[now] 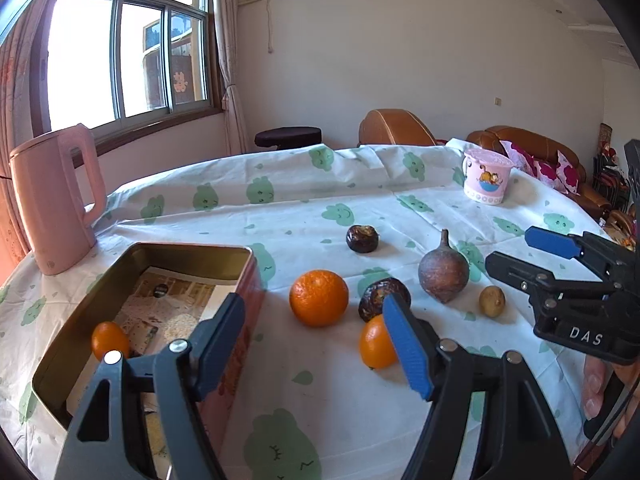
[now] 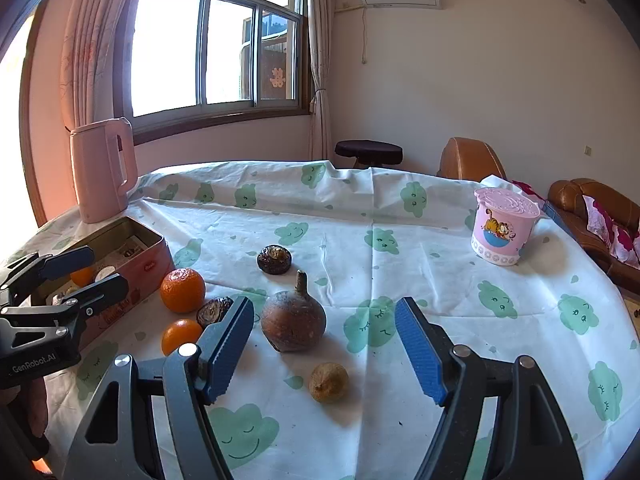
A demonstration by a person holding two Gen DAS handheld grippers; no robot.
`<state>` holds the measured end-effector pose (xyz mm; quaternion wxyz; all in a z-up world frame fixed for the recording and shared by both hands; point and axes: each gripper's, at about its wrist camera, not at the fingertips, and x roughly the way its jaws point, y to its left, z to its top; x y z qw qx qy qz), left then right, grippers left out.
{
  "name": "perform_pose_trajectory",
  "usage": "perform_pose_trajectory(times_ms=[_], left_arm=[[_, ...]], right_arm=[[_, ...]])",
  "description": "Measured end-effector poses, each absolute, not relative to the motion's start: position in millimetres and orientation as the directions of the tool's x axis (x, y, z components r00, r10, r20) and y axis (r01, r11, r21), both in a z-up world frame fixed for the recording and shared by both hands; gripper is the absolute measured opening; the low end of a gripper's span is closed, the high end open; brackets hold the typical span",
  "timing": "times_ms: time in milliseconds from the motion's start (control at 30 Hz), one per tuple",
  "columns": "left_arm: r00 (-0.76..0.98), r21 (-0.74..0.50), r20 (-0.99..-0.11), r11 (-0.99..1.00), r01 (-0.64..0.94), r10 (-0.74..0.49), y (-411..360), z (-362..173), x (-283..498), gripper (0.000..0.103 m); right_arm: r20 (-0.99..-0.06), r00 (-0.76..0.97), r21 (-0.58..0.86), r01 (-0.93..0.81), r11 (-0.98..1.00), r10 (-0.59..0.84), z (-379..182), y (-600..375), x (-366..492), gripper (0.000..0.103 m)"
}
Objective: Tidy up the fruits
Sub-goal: 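Lift both open tools from the tin toward the fruits on the table, then grasp the small orange with the left tool while the right tool grasps the small brown round fruit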
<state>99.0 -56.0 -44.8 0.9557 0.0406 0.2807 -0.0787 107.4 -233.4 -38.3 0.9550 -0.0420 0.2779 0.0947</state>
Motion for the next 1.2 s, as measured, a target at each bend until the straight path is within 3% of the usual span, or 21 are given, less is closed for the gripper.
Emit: perform_pose_trajectory(times_ms=[200,300,633,733,833,1200], left_arm=[[0.742,0.019,-0.645,0.966,0.257,-0.185,-76.1,-57.9,116.0,0.072],[0.711,0.019,-0.675,0.959,0.284,-0.197,-82.1,-63.5,120.3,0.055],[0.639,0.007,-0.739,0.946,0.325,-0.215,-88.8,-74.6,129.0,0.051],[0.621,-0.009,-0.749,0.941,0.339,-0.231,-89.4,-76.8,131.0,0.035],[0.621,-0.018,-0.747,0.941,0.339,-0.237,-88.1,-76.6,131.1,0.035],[0.690,-0.033,-0.679,0.949,0.312,-0.251,-77.6,-63.7,122.3,0.035]], right_arm=[[-0.613,0.767,0.017,-0.225,0.974,0.188,-48.8,-239.3,118.9,0.064],[-0.647,0.738,0.021,-0.236,0.971,0.193,-54.6,-237.5,124.6,0.063],[-0.749,0.636,0.032,-0.246,0.969,0.186,-72.9,-234.3,140.8,0.054],[-0.765,0.618,0.032,-0.245,0.969,0.182,-76.0,-234.5,143.1,0.044],[-0.777,0.601,0.044,-0.249,0.967,0.190,-78.3,-234.8,145.6,0.028],[-0.718,0.670,0.005,-0.265,0.964,0.187,-64.5,-231.6,132.6,0.028]])
